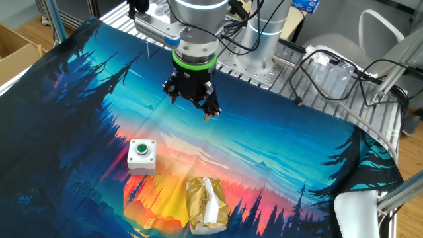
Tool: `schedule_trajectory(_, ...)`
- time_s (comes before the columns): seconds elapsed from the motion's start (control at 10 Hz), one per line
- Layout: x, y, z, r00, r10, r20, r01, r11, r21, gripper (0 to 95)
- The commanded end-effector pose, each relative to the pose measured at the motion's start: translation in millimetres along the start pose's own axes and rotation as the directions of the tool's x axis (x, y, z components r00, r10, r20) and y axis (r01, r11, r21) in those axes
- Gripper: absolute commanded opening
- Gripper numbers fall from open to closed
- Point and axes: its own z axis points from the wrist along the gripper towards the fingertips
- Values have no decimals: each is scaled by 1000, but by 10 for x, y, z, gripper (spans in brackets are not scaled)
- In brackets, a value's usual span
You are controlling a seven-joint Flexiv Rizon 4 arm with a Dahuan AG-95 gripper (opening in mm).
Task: Pull out a napkin
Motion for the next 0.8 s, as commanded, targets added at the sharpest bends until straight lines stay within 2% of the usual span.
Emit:
schedule_trajectory(0.1,-1,0,-2,1000,0,-1,0,1000,0,950)
schedule_trajectory(0.2,-1,1,-1,971,-240,-19,240,970,31,0)
schedule_trajectory(0.8,-5,6,8,971,-240,-22,240,970,31,0)
